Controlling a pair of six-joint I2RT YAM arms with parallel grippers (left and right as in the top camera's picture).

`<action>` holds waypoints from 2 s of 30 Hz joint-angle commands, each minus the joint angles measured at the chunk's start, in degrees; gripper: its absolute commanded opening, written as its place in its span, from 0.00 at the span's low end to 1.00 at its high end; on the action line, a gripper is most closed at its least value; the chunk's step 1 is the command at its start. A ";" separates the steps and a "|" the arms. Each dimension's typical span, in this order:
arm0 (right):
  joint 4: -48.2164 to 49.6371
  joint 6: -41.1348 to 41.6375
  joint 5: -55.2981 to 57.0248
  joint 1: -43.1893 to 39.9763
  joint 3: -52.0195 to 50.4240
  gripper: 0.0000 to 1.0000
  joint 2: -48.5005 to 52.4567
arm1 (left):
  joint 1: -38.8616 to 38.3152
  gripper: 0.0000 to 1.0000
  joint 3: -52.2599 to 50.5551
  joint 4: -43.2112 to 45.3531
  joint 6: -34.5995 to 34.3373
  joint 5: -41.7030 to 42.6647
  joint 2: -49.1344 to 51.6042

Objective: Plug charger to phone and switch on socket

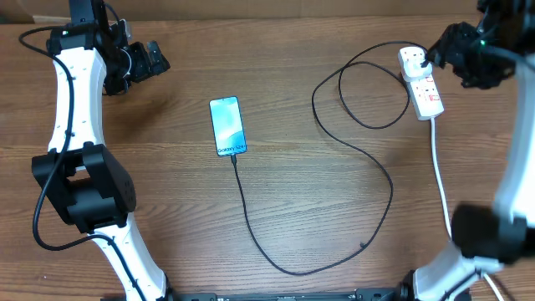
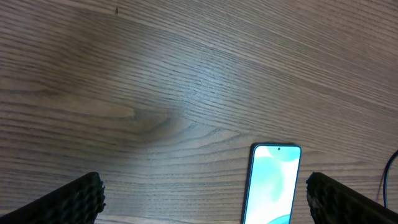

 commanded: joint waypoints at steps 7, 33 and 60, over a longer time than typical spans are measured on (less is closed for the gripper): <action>-2.36 -0.46 -4.85 3.19 1.90 1.00 -18.71 | -0.46 1.00 0.68 0.02 0.04 -0.33 -0.33; -2.32 -0.50 -9.55 3.17 1.81 1.00 -28.44 | -0.46 1.00 0.68 0.02 0.04 -0.33 -0.33; 73.96 -13.79 -2.73 3.39 -91.82 1.00 -81.70 | -0.46 1.00 0.68 0.02 0.04 -0.33 -0.33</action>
